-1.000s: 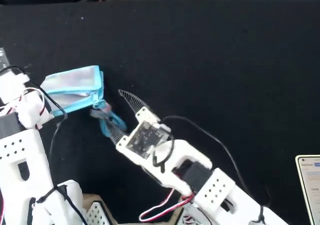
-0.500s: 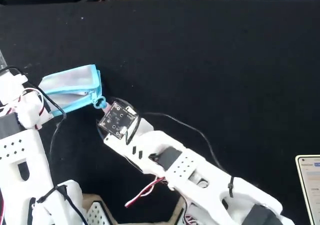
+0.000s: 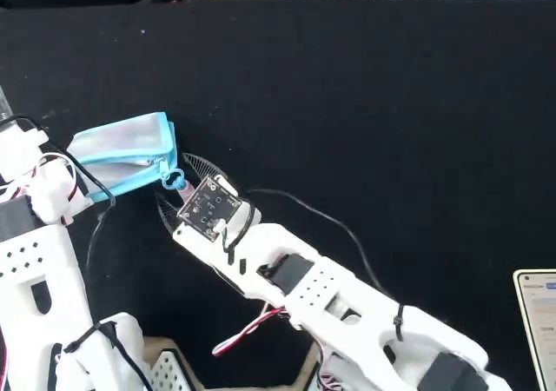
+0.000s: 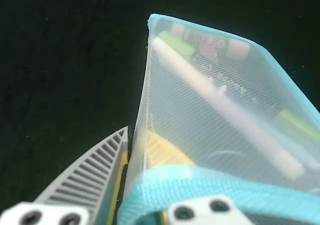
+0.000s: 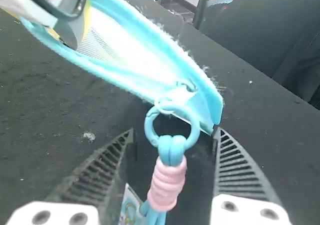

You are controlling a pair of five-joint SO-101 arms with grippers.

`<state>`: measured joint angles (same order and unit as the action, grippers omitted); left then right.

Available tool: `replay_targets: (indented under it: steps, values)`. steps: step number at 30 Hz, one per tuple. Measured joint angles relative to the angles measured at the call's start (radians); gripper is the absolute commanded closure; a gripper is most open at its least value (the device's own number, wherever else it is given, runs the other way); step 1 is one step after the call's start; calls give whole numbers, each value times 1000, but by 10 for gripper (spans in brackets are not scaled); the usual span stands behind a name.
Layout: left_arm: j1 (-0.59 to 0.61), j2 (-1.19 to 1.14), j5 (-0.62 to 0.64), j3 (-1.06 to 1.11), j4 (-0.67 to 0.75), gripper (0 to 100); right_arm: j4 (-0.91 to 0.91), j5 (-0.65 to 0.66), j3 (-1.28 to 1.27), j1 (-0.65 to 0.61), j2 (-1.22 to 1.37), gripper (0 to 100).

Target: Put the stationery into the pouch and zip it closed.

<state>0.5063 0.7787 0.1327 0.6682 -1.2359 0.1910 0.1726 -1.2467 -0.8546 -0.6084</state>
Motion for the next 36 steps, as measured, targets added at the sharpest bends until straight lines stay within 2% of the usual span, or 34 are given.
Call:
replay_targets:
  steps: [3, 6, 8, 14, 26, 36]
  values:
    - [0, 0, 0, 0, 0, 970, 58, 0, 0, 0, 48, 824]
    - [0, 0, 0, 0, 0, 970, 112, 0, 0, 0, 87, 993]
    - [0, 0, 0, 0, 0, 970, 130, 0, 0, 8, 91, 964]
    - [8, 0, 0, -6, 0, 970, 135, 0, -2, 18, 68, 988]
    - [0, 0, 0, 0, 0, 970, 126, 2, -114, 21, -195, 988]
    - [0, 0, 0, 2, 0, 970, -301, 2, 48, 21, -235, 988]
